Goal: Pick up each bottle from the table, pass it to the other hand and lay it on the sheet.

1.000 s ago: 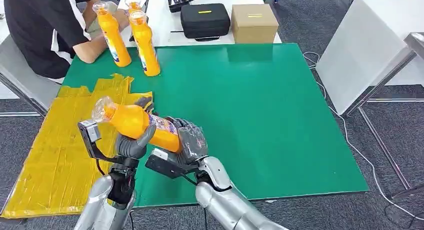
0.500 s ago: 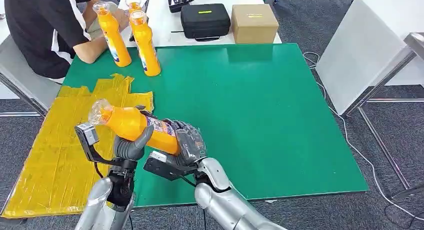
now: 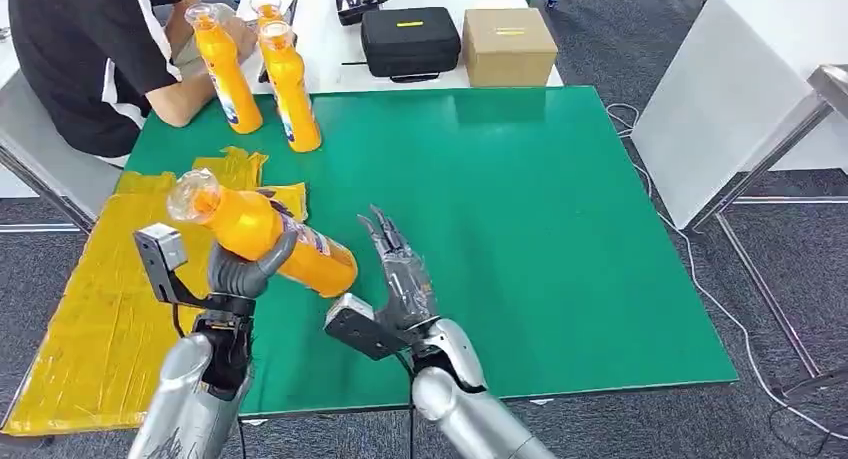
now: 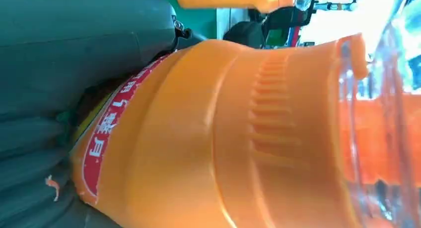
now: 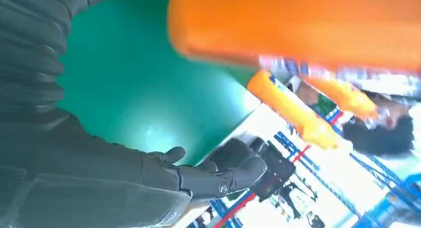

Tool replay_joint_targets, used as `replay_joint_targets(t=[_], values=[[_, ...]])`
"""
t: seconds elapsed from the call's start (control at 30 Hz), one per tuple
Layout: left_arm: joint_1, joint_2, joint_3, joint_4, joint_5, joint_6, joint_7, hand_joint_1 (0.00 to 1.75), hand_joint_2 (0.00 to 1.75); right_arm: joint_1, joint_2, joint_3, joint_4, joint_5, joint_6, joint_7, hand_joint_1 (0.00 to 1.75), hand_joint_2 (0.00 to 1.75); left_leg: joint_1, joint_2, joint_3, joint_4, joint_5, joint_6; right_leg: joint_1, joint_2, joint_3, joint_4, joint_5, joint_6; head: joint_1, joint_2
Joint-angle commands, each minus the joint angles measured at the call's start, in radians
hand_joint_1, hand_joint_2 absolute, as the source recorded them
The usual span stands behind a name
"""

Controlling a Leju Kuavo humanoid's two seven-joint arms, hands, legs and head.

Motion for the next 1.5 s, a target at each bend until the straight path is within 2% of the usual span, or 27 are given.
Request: replay_joint_targets(t=[0.03,0.1,0.17,0.23,0.27,0.37,0.43,0.53,0.87,0.9,1.07,1.1,1.13,1.2,1.4,1.5], values=[[-0.023,0.075,0.079,0.013,-0.076,0.004,-0.015,1.75,1.75,0.192,-0.095,-0.233,-0.397,-0.210,0.010,-0.126,0.00,1.75,0.000,-0.004,0.002,-0.001,-0.001,-0.002,0.000,-0.004,0.004,-0.001,-0.002,0.000,0.000,0.000],[-0.023,0.090,0.082,0.012,-0.196,0.063,-0.025,1.75,1.75,0.243,-0.099,-0.287,-0.475,-0.297,0.054,-0.176,0.00,1.75,0.000,-0.004,0.002,-0.001,-0.001,-0.002,0.000,-0.004,0.003,-0.001,-0.002,0.000,0.000,0.000],[-0.039,0.117,0.052,0.042,-0.448,0.203,-0.022,1.75,1.75,0.290,-0.115,-0.312,-0.541,-0.349,0.107,-0.205,0.00,1.75,0.000,-0.004,0.002,0.000,-0.001,-0.002,0.000,-0.004,0.003,-0.001,-0.002,0.000,0.000,0.000],[-0.081,0.142,0.021,0.110,-0.635,0.229,0.014,1.75,1.75,0.307,-0.148,-0.315,-0.576,-0.413,0.232,-0.180,0.00,1.75,0.000,-0.004,0.001,-0.001,-0.001,-0.002,0.000,-0.005,0.003,-0.001,-0.002,0.000,0.000,0.000],[-0.092,0.146,0.016,0.128,-0.677,0.241,0.022,1.75,1.75,0.306,-0.158,-0.317,-0.579,-0.423,0.260,-0.174,0.00,1.75,0.000,-0.005,0.001,0.000,-0.001,-0.002,0.000,-0.006,0.003,-0.001,-0.002,0.000,0.000,0.000],[-0.098,0.143,0.020,0.138,-0.681,0.239,0.021,1.75,1.75,0.306,-0.157,-0.322,-0.579,-0.425,0.265,-0.174,0.00,1.75,0.000,-0.003,0.001,0.000,0.000,-0.002,0.000,-0.004,0.002,-0.001,-0.001,0.000,0.000,0.000],[-0.146,0.160,-0.024,0.220,-0.868,0.232,0.072,1.75,1.75,0.289,-0.185,-0.316,-0.563,-0.459,0.394,-0.152,0.00,1.75,0.000,-0.003,0.001,0.000,-0.001,-0.002,0.000,-0.004,0.002,-0.001,-0.001,0.000,0.000,0.000],[-0.198,0.168,-0.060,0.325,-1.099,0.290,0.146,1.75,1.75,0.268,-0.195,-0.340,-0.547,-0.469,0.502,-0.131,0.00,1.75,0.000,-0.004,0.002,-0.001,0.000,-0.002,0.000,-0.005,0.003,-0.001,-0.001,0.000,0.000,0.000],[-0.203,0.161,-0.054,0.339,-1.108,0.293,0.143,1.75,1.75,0.264,-0.190,-0.345,-0.541,-0.468,0.508,-0.131,0.00,1.75,0.000,-0.001,0.002,0.000,-0.001,-0.002,0.000,-0.002,0.003,-0.001,-0.001,0.000,0.000,0.000],[-0.206,0.166,-0.063,0.347,-1.152,0.289,0.155,1.75,1.75,0.265,-0.193,-0.339,-0.543,-0.467,0.534,-0.128,0.00,1.75,0.000,-0.001,0.003,0.000,-0.002,-0.003,0.000,-0.002,0.004,-0.001,-0.002,0.000,0.000,0.000],[-0.277,0.143,-0.113,0.530,-1.480,0.362,0.285,1.75,1.75,0.178,-0.185,-0.319,-0.463,-0.449,0.608,-0.112,0.00,1.75,0.000,-0.001,0.001,0.000,0.000,-0.002,0.000,-0.002,0.002,-0.001,0.000,0.000,0.000,0.000],[-0.287,0.145,-0.137,0.559,-1.601,0.407,0.358,1.75,1.75,0.154,-0.183,-0.307,-0.445,-0.436,0.610,-0.107,0.00,1.75,0.000,-0.001,0.002,0.000,0.000,-0.002,0.000,-0.002,0.003,-0.001,0.000,0.000,0.000,0.000],[-0.299,0.161,-0.190,0.581,-1.782,0.427,0.485,1.75,1.75,0.137,-0.182,-0.296,-0.435,-0.427,0.613,-0.102,0.00,1.75,0.000,0.000,0.002,0.000,0.000,-0.002,0.000,-0.001,0.002,-0.001,0.000,0.000,0.000,0.000],[-0.311,0.135,-0.186,0.627,-1.802,0.428,0.492,1.75,1.75,0.104,-0.181,-0.270,-0.414,-0.408,0.608,-0.090,0.00,1.75,0.000,0.000,0.001,0.000,0.000,-0.002,0.000,-0.001,0.002,-0.001,0.000,0.000,0.000,0.000],[-0.420,0.135,-0.432,0.856,-1.802,0.334,0.642,1.75,1.75,0.069,-0.177,-0.221,-0.389,-0.367,0.604,-0.076,0.00,1.75,0.000,-0.002,0.003,0.000,0.001,-0.002,0.000,-0.003,0.004,-0.001,-0.001,0.000,0.000,0.000],[-0.433,0.136,-0.460,0.917,-1.802,0.295,0.648,1.75,1.75,0.077,-0.173,-0.217,-0.394,-0.359,0.606,-0.076,0.00,1.75,0.000,-0.001,0.002,0.000,0.001,-0.002,0.000,-0.002,0.004,-0.001,0.000,0.000,0.000,0.000]])
